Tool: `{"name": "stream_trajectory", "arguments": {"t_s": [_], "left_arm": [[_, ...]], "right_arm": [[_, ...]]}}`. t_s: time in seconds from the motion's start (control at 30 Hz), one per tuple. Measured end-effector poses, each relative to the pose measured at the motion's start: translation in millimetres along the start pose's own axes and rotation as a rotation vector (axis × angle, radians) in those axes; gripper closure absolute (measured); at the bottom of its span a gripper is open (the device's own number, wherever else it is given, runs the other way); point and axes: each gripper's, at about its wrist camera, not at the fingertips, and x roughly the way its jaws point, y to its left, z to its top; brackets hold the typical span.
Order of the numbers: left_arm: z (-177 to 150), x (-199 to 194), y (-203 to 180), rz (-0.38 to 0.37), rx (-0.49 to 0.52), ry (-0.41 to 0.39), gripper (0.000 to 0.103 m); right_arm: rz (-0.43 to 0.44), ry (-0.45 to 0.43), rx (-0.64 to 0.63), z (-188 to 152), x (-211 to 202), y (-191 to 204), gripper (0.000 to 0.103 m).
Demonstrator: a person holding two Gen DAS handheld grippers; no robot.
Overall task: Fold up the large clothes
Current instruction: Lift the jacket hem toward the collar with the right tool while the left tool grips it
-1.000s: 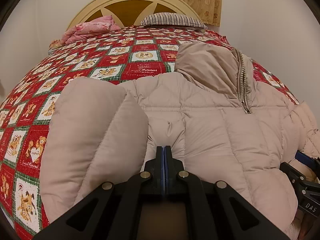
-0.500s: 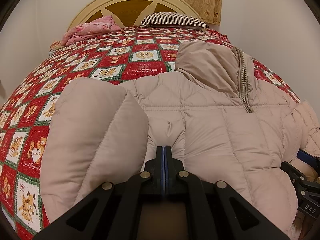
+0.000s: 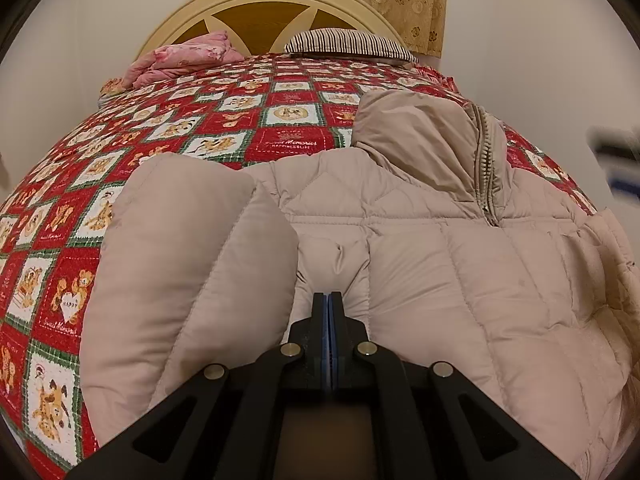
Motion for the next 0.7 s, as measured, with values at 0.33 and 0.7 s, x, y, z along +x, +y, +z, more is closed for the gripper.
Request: {"name": "stream_trajectory", "arguments": {"t_s": [0.33,0.7], "left_arm": [[-0.6,0.0,5.8,-0.022,-0.025,-0.003,0.102],[-0.7,-0.1,5.8,-0.022,-0.025,-0.005,0.102]], "right_arm": [[-0.126,0.139,0.137,106.6,114.1,-20.2,0.019],[-0.11,0.234,0.064,86.0,118.1,-36.3,0.093]]}}
